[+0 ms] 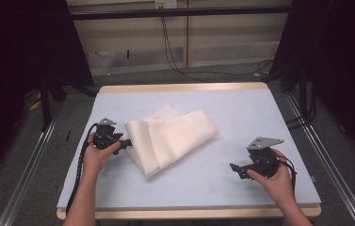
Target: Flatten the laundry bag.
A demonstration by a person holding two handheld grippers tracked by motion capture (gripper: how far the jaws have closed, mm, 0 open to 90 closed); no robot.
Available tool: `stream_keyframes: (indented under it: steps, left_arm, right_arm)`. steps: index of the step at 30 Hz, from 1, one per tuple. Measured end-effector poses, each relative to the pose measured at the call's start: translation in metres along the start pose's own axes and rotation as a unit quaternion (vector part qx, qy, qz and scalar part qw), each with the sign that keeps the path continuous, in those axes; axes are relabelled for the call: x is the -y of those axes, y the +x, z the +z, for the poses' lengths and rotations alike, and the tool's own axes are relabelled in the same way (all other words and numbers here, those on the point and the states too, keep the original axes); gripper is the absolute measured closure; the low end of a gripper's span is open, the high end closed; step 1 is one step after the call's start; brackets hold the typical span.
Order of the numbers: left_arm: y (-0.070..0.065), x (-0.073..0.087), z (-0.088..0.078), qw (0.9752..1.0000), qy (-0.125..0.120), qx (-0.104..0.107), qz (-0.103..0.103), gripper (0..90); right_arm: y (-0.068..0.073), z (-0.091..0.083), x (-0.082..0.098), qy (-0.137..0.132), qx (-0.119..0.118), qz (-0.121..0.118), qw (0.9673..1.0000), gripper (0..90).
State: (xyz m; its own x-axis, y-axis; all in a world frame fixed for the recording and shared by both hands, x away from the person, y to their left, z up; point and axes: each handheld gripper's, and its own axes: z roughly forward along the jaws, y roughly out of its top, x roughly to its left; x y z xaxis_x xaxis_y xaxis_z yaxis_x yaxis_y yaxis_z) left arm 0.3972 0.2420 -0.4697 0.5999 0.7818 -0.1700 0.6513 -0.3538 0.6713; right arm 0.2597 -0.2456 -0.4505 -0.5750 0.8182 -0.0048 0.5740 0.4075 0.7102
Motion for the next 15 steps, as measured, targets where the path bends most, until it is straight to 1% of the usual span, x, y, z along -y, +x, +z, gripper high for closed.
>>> stream_keyframes:
  steps: [1, 2, 3, 4, 5, 6, 7, 8, 9, 10, 11, 12, 13, 14, 15]
  left_arm:
    - [0.0, 0.0, 0.0, 1.0, 0.0, 0.0, 0.0, 43.7]
    - [0.0, 0.0, 0.0, 1.0, 0.003, -0.001, -0.001, 43.7]
    - [-0.001, 0.0, -0.001, 0.9999, -0.003, -0.001, -0.015, 47.0]
    - [-0.002, -0.001, -0.003, 0.9998, 0.002, -0.003, -0.02, 51.3]
    - [-0.003, -0.001, -0.005, 0.9997, 0.008, -0.003, -0.024, 59.5]
    - [-0.005, -0.002, -0.008, 0.9995, 0.019, 0.002, -0.024, 65.8]
    - [-0.005, -0.002, -0.008, 0.9995, 0.019, 0.002, -0.024, 68.8]
    - [-0.008, -0.002, -0.008, 0.9996, 0.022, 0.002, -0.02, 68.8]
    - [-0.011, -0.002, -0.008, 0.9996, 0.026, 0.0, -0.013, 71.6]
    - [-0.016, -0.003, -0.01, 0.9993, 0.033, -0.004, -0.016, 75.1]
    - [-0.016, -0.003, -0.01, 0.9993, 0.033, -0.004, -0.016, 75.7]
    - [-0.022, -0.002, -0.012, 0.9992, 0.032, -0.003, -0.021, 76.6]
    - [-0.022, -0.002, -0.012, 0.9992, 0.032, -0.003, -0.021, 76.9]
    - [-0.024, -0.002, -0.012, 0.999, 0.038, 0.003, -0.022, 76.9]
    - [-0.026, 0.0, -0.012, 0.9991, 0.034, 0.003, -0.026, 77.2]
  right_arm:
    - [0.0, 0.0, 0.0, 0.0, 0.0, 0.0, 1.0, 9.8]
    - [0.002, 0.002, -0.002, 0.001, -0.002, 0.001, 1.0, 11.0]
    - [0.004, 0.005, -0.004, 0.001, -0.003, -0.002, 1.0, 12.5]
    - [0.006, 0.007, -0.006, 0.002, -0.008, -0.004, 1.0, 15.1]
    - [0.009, 0.009, -0.008, -0.003, -0.008, -0.003, 1.0, 18.7]
    - [0.013, 0.013, -0.012, -0.009, -0.01, -0.004, 0.9999, 30.7]
    - [0.013, 0.013, -0.012, -0.009, -0.01, -0.004, 0.9999, 30.7]
    - [0.016, 0.015, -0.015, -0.014, -0.009, -0.001, 0.9999, 35.0]
    - [0.018, 0.017, -0.017, -0.023, -0.006, 0.001, 0.9997, 42.3]
    - [0.022, 0.022, -0.02, -0.036, 0.0, -0.006, 0.9993, 54.2]
    - [0.022, 0.022, -0.02, -0.036, 0.0, -0.006, 0.9993, 54.2]
    - [0.026, 0.027, -0.023, -0.036, -0.011, -0.006, 0.9993, 60.6]
    - [0.026, 0.027, -0.023, -0.036, -0.011, -0.006, 0.9993, 60.6]
    - [0.029, 0.03, -0.025, -0.031, -0.015, -0.007, 0.9994, 62.4]
    - [0.032, 0.033, -0.026, -0.031, -0.017, -0.008, 0.9993, 65.2]
